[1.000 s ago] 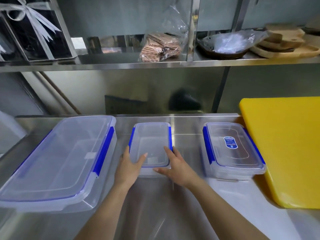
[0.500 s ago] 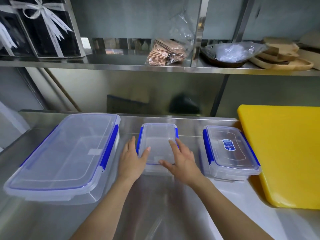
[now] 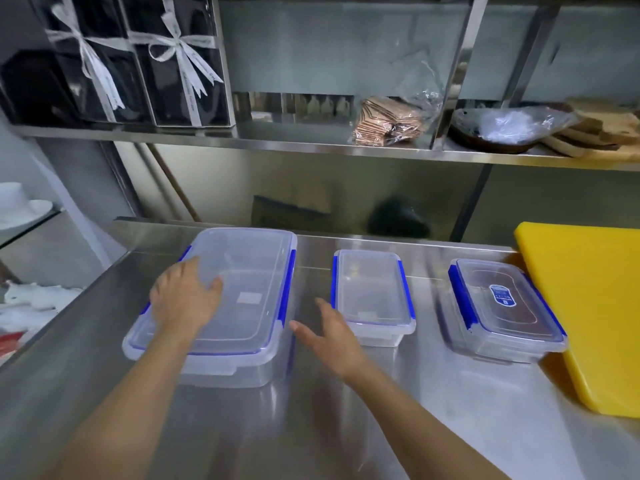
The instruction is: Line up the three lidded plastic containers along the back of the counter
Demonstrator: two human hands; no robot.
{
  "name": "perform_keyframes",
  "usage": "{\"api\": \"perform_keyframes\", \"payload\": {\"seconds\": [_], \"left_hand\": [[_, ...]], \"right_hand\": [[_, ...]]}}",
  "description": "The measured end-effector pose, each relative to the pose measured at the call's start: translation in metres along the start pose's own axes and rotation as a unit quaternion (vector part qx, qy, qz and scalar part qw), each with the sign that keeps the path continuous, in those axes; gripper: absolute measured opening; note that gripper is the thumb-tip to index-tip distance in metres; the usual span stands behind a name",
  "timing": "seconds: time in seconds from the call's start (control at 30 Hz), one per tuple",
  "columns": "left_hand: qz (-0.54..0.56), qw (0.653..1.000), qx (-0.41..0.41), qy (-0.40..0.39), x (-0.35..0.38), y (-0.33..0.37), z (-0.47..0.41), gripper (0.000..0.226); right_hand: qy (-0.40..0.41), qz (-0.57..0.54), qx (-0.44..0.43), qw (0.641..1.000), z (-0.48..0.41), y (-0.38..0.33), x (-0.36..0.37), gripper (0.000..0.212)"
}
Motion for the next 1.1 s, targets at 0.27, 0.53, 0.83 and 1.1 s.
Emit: {"api": "perform_keyframes", "payload": {"seconds": [0.27,0.53,0.83,1.1], "left_hand": [[0.064,0.977,-0.127,-0.161,0.014,-0.089,0.001,0.081],[0.088,0.976,-0.117,-0.164,0.011,-0.1,0.0,0.076],[0.078,0.978,-0.095,-0.168,0.009,-0.099,-0.004,0.075],[0.049,0.987,0.018,-0.154,-0.025,-0.056,-0.003,0.062]], "right_hand": [[-0.019,-0.067,0.024,0.997,-0.003,-0.035,0.058,0.083],[0.018,-0.022,0.032,0.999,-0.008,-0.048,0.068,0.086],[0.018,-0.004,0.042,0.999,-0.009,-0.051,0.072,0.085],[0.001,0.127,0.035,0.991,0.01,-0.078,0.007,0.049]]}}
Point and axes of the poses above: each hand's wrist, its own z-axis away from the middle knuckle, its own x-axis out of the palm, y = z × x, the point moved 8 cm from there along -z, towards the middle knuckle, and after that the axes turned 7 degrees about z, right-handed, at the moved point
